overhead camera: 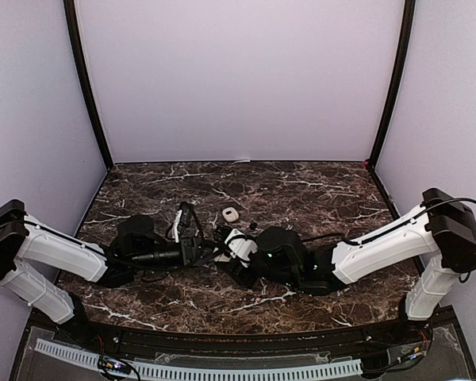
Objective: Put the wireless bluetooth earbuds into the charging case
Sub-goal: Pass from the right arm to the left
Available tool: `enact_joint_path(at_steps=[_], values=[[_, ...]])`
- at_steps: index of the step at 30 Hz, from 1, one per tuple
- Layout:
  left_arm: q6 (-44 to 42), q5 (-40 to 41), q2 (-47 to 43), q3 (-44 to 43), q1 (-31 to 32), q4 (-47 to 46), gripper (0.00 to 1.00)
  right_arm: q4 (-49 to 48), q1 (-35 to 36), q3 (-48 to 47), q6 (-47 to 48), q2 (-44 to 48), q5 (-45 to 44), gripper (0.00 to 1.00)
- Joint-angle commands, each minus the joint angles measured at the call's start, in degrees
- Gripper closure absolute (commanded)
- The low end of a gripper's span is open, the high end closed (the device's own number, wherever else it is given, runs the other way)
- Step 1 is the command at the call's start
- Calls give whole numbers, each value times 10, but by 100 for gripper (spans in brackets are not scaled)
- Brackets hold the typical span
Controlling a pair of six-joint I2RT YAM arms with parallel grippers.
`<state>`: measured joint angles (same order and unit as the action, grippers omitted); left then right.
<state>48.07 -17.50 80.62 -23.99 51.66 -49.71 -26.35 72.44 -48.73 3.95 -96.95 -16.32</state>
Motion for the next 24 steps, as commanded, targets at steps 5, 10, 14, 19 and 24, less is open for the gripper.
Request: enact_joint_path(at_steps=[5, 10, 14, 19, 24], values=[[-11, -32, 31, -22, 3, -15, 66, -22, 6, -5, 4, 11, -6, 55], [-34, -30, 25, -31, 1, 33, 76, -26, 6, 8, -3, 25, -9, 43], [-57, -37, 10, -36, -12, 84, 77, -35, 4, 28, -5, 41, -10, 24], [-75, -47, -48, -14, -66, 142, 77, -25, -8, 51, 1, 70, 11, 9], [-137, -43, -111, -23, -94, 258, 76, 1, -52, 68, 12, 100, 87, 1]])
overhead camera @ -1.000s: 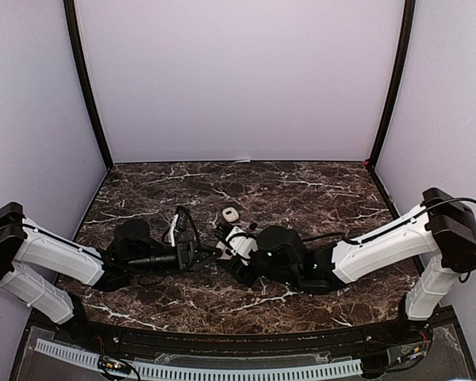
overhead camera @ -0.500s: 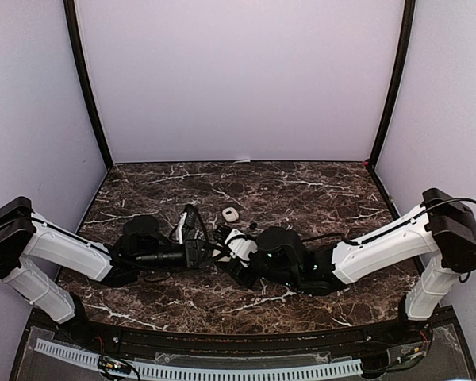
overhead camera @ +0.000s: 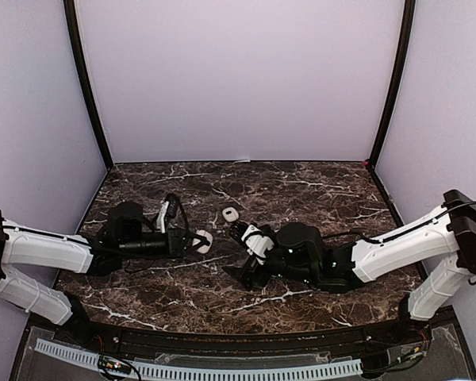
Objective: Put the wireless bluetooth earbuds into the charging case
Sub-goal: Pass from the right arm to the left, then pass from the left arm to the right
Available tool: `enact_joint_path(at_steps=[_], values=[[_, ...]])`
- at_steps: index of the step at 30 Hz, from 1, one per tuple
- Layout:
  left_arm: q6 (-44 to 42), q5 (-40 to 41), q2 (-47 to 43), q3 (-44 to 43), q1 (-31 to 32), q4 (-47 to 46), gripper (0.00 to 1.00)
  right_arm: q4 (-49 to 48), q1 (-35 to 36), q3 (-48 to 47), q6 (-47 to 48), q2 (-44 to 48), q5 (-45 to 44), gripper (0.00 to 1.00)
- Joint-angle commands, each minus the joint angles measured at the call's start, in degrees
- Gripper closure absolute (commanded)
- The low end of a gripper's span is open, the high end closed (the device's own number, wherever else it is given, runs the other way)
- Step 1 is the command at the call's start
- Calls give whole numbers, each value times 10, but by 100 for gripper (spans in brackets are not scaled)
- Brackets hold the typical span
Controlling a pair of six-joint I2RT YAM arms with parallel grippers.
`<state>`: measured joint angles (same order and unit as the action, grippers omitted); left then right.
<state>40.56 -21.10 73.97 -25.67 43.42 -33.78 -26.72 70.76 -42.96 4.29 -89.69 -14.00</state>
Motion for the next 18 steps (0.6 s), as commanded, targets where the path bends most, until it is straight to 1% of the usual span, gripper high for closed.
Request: enact_joint_path(at_steps=[1, 4, 6, 7, 9, 11, 13, 16, 18], values=[[-76, -11, -49, -11, -13, 121, 76, 19, -51, 3, 10, 30, 96, 1], [-123, -30, -52, -23, -13, 174, 76, 78, -110, -43, -7, 12, 170, 1], [-150, -35, -48, -33, -13, 208, 76, 115, -141, -90, -33, -13, 192, 1], [-159, -33, -46, -38, -13, 223, 76, 136, -154, -114, -47, -43, 199, 1], [-175, -30, -45, -41, -12, 236, 76, 167, -175, -162, -67, -78, 226, 1], [-182, -27, -45, -41, -12, 236, 76, 188, -186, -209, -77, -112, 233, 1], [-188, -27, -42, -40, -10, 230, 76, 210, -189, -253, -82, -139, 214, 1], [-199, -26, -24, -49, -4, 230, 76, 225, -192, -269, -89, -147, 195, 1], [-211, -19, -6, -60, 8, 235, 76, 205, -193, -234, -88, -120, 208, 1]])
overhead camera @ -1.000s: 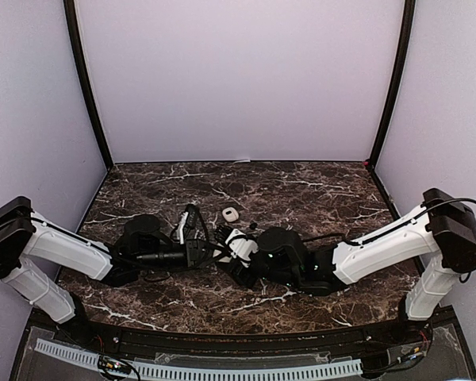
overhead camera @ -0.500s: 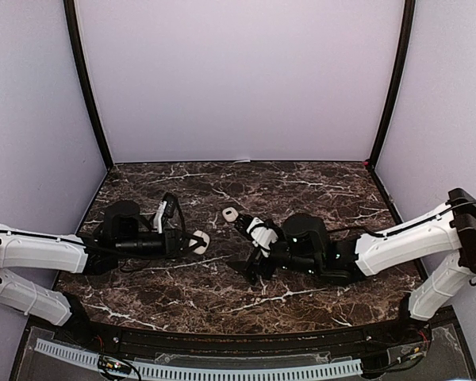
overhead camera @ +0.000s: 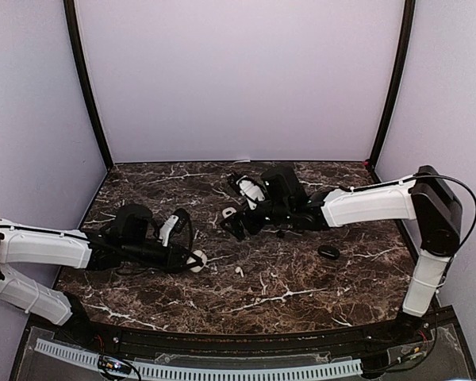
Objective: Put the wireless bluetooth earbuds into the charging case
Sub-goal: Pass from the left arm to the right
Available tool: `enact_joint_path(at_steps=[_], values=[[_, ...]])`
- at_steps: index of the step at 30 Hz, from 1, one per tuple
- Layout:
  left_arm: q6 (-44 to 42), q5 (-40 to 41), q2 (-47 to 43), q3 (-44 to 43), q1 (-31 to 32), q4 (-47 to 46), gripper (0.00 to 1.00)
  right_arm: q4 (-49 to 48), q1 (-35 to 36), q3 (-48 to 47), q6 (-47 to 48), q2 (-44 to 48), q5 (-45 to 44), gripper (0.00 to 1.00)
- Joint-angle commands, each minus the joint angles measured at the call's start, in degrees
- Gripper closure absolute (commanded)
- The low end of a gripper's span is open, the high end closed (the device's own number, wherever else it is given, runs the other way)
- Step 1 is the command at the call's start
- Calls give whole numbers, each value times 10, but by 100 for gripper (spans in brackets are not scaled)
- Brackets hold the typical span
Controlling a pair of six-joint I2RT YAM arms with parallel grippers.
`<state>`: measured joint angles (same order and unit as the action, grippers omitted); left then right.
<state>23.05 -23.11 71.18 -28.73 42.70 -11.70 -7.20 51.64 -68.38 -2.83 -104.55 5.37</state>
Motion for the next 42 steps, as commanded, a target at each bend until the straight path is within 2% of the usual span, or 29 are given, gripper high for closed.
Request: enact_joint_path(at_steps=[1, 4, 9, 15, 20, 25, 28, 31, 33, 35, 38, 40, 42], values=[[-44, 9, 33, -37, 25, 19, 76, -6, -2, 55, -16, 52, 23, 1], [-76, 30, 73, -66, 58, 34, 76, -51, -2, 185, -16, 148, 47, 1], [-106, 20, 127, -100, 82, 27, 75, -116, -2, 359, -44, 284, 69, 1], [-142, 0, 163, -126, 87, 24, 75, -135, -2, 452, -73, 360, 72, 1], [-174, -10, 185, -143, 87, 15, 75, -135, -2, 441, -65, 354, 46, 1], [-205, -2, 220, -179, 75, 17, 73, -183, -18, 402, -47, 279, 36, 1], [-188, -22, 227, -192, 54, -5, 73, -182, -65, 336, -24, 218, 127, 1], [-155, -48, 203, -198, 30, -21, 73, -95, -103, 237, -35, 174, 215, 3], [-157, -42, 187, -224, 28, 20, 73, -39, -105, 185, -56, 155, 231, 7], [-162, -42, 184, -283, 26, 99, 71, 20, -105, 136, -83, 145, 241, 10], [-174, -53, 199, -342, 25, 195, 70, 38, -105, 110, -92, 150, 257, 11], [-175, -54, 206, -344, 24, 203, 70, 17, -105, 125, -76, 154, 266, 12], [-164, -55, 200, -301, 24, 147, 71, -39, -105, 170, -61, 156, 273, 15]])
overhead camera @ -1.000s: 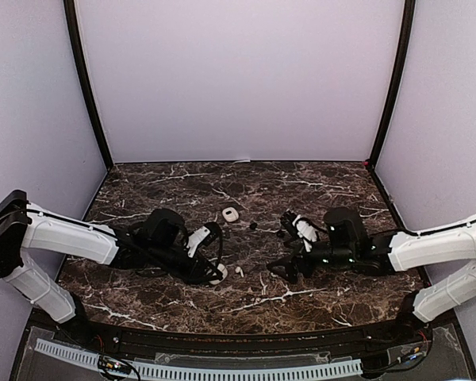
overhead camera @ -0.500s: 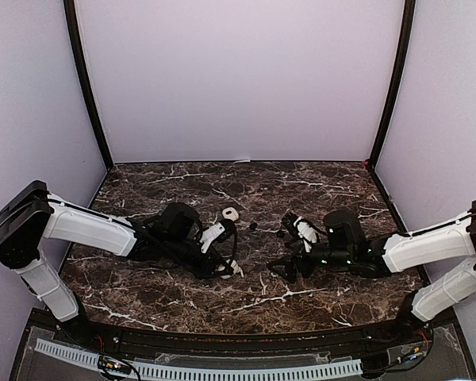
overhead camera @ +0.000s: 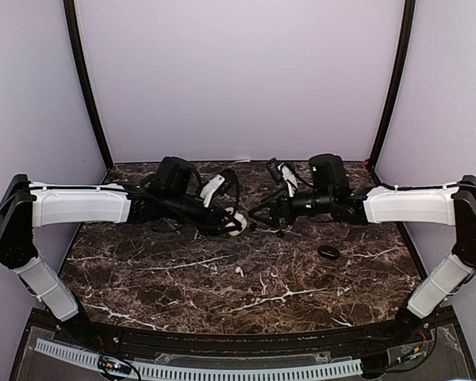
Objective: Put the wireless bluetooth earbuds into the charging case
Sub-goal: Pass from the left arm to the right
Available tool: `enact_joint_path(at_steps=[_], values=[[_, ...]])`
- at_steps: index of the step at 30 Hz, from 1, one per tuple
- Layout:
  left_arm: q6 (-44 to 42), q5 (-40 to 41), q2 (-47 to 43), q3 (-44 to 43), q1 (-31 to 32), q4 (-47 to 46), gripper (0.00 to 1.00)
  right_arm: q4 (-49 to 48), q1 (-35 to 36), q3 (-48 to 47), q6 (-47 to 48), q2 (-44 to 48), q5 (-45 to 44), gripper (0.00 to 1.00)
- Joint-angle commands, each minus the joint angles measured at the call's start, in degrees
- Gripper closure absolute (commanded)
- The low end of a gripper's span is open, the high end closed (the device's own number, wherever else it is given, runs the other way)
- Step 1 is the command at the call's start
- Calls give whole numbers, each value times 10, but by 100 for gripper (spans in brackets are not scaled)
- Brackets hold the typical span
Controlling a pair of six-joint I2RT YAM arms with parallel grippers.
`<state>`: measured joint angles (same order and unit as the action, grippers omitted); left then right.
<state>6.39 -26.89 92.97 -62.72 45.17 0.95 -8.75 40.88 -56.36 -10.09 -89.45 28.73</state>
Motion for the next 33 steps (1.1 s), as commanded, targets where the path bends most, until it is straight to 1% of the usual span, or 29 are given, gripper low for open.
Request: enact_joint_path(at_steps=[1, 3, 5, 6, 7, 8, 9, 10, 12, 14, 17, 19, 21, 24, 27, 28, 33], values=[[12, -18, -25, 73, -1, -26, 71, -70, 4, 79, 16, 6, 45, 16], [30, -24, -51, 143, 0, -132, 73, -146, 11, 130, 23, 11, 33, 19], [46, -27, -84, 178, 4, -175, 74, -187, 14, 151, 16, 15, 48, 19], [51, -34, -96, 184, 6, -173, 74, -185, 15, 148, 9, 15, 65, 20], [50, -43, -108, 183, 7, -161, 74, -170, 15, 138, 9, 16, 91, 23], [46, -50, -117, 181, 8, -144, 74, -166, 15, 131, 2, 15, 118, 28], [45, -55, -124, 176, 8, -122, 74, -157, 16, 122, -2, 15, 140, 36], [44, -65, -128, 169, 8, -99, 74, -155, 19, 121, -6, 15, 148, 40], [38, -96, -129, 156, 9, -65, 74, -171, 33, 134, 1, 18, 168, 45], [32, -127, -136, 159, 13, -54, 74, -168, 59, 147, 42, 28, 168, 45], [20, -139, -158, 183, 21, -78, 74, -174, 88, 156, 82, 23, 163, 46], [22, -150, -167, 192, 22, -88, 74, -196, 92, 151, 68, 10, 185, 46], [15, -159, -168, 186, 26, -73, 74, -207, 96, 141, 54, 1, 211, 47], [-4, -155, -169, 179, 34, -51, 74, -190, 119, 122, 72, -8, 202, 48], [-15, -159, -166, 176, 38, -44, 74, -154, 130, 91, 91, -18, 198, 55], [-22, -161, -163, 169, 39, -35, 74, -146, 132, 81, 95, -34, 204, 57], [-42, -148, -152, 155, 44, -17, 74, -105, 143, 47, 117, -56, 210, 64]])
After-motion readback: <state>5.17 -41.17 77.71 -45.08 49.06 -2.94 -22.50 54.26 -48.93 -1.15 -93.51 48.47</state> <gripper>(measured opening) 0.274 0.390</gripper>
